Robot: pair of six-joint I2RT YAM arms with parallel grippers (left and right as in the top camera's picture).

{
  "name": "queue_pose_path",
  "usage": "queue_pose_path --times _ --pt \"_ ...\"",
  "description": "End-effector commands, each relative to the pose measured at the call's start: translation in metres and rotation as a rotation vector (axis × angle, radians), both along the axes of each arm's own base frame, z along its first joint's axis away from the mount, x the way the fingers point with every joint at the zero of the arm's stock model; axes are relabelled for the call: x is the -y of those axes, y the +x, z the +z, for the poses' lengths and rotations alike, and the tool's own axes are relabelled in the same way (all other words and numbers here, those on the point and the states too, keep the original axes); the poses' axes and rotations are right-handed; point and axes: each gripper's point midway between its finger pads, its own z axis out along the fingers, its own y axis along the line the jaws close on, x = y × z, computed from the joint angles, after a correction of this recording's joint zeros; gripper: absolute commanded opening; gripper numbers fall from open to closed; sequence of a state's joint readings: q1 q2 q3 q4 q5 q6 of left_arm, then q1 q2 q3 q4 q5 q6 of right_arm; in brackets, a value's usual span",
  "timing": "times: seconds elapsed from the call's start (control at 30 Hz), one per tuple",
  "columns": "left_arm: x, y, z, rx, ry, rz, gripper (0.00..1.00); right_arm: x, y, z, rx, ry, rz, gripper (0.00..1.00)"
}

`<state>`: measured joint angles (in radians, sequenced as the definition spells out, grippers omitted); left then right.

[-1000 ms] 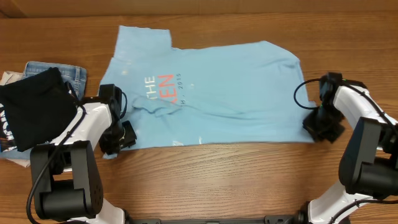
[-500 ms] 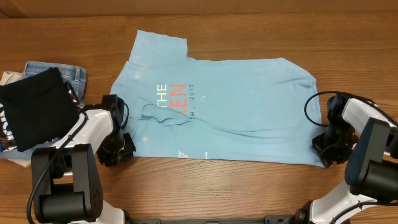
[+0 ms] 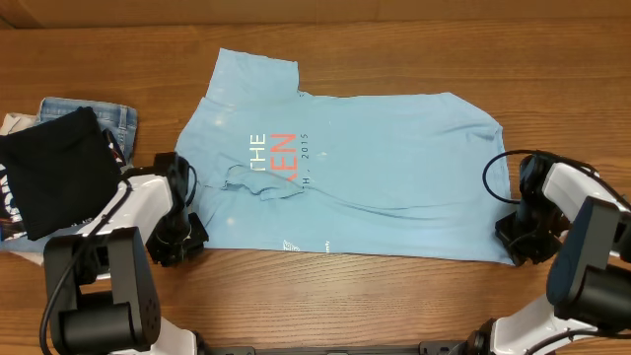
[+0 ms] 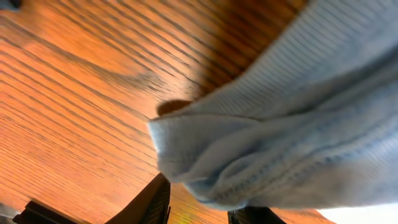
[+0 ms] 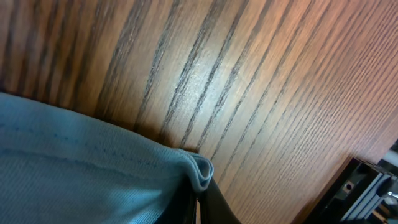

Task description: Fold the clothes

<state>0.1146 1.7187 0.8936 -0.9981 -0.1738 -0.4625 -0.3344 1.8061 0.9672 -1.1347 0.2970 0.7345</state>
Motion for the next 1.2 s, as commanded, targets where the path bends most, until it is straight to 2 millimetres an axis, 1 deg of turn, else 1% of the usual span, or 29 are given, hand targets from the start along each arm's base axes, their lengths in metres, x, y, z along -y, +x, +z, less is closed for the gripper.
queue_pose_path --times 0.0,0.13,0.2,0.33,0.53,0.6,0.67,0.77,0.83,0.93,1.03,1.17 --pt "-0.015 0.002 0.008 0.051 0.035 0.057 0.34 0.008 0.002 0.014 0.064 -0.054 -0.027 0.04" --pt "-0.029 0.009 0.019 0.125 0.046 0.117 0.37 0.011 0.009 0.028 0.135 -0.080 -0.032 0.04" --pt "-0.031 0.014 0.026 0.168 0.033 0.143 0.37 0.012 0.012 0.034 0.165 -0.090 -0.032 0.04" --pt "-0.024 0.023 0.039 0.242 -0.019 0.123 0.39 0.012 0.013 0.037 0.181 -0.094 -0.028 0.04" --pt "-0.022 0.022 0.050 0.269 -0.018 0.114 0.40 0.012 0.012 0.037 0.176 -0.093 -0.029 0.04" --pt "-0.017 0.022 0.051 0.272 -0.045 0.114 0.40 0.012 0.012 0.037 0.177 -0.093 -0.029 0.04" --pt "-0.005 0.024 0.051 0.284 -0.119 0.086 0.39 0.012 0.012 0.037 0.177 -0.093 -0.029 0.05" --pt "0.014 0.032 0.053 0.318 -0.228 0.043 0.40 0.012 0.012 0.037 0.177 -0.093 -0.029 0.05" --pt "0.023 0.039 0.054 0.345 -0.263 -0.015 0.41 0.012 0.012 0.037 0.177 -0.093 -0.029 0.05" --pt "0.024 0.050 0.053 0.377 -0.239 -0.082 0.42 0.012 0.012 0.037 0.177 -0.093 -0.029 0.05" --pt "0.025 0.058 0.048 0.392 -0.230 -0.102 0.42 0.012 0.012 0.037 0.177 -0.093 -0.029 0.05" --pt "0.028 0.058 0.035 0.351 -0.241 -0.104 0.41 0.012 0.012 0.037 0.177 -0.093 -0.028 0.05"
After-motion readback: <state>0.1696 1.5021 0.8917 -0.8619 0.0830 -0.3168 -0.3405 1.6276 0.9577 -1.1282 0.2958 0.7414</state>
